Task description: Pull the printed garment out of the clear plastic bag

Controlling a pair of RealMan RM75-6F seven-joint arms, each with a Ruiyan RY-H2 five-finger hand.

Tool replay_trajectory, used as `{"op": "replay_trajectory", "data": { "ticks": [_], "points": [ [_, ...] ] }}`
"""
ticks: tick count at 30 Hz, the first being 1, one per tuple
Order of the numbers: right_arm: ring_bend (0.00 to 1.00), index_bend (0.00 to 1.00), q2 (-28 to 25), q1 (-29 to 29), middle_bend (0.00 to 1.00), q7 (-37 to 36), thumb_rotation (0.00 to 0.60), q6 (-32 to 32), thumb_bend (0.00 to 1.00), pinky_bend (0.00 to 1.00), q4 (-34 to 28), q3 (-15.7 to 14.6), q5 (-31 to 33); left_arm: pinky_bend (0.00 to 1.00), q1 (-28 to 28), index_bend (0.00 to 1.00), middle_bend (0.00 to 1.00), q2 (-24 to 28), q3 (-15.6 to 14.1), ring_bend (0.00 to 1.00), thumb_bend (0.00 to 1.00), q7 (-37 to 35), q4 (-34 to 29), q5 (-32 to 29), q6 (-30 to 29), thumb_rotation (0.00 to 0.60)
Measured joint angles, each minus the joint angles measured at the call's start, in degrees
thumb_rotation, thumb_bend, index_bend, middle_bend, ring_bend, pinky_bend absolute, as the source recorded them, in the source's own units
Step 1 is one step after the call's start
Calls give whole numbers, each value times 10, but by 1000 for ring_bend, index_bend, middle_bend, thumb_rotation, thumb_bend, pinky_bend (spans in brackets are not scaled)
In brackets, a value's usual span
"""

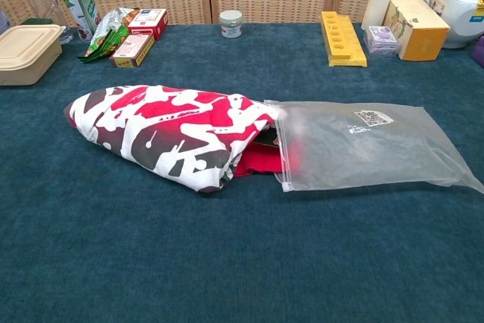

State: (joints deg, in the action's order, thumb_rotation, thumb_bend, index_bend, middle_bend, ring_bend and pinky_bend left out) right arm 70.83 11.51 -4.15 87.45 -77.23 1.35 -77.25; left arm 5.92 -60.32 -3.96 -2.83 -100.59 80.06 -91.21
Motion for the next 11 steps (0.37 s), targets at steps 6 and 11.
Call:
{"op": "replay_trajectory", "data": {
  "ticks": [6,11],
  "points": [
    [331,234,-6,-22,284,24,281,11,195,392,-15,-1,1,188,-16,77,93,-5,-4,13,165,7,-8,18,-5,597],
    [326,249,-4,-40,285,19,282,19,195,378,-17,2,-6,189,-12,77,95,-4,1,13,165,17,-22,21,17,599]
  ]
}}
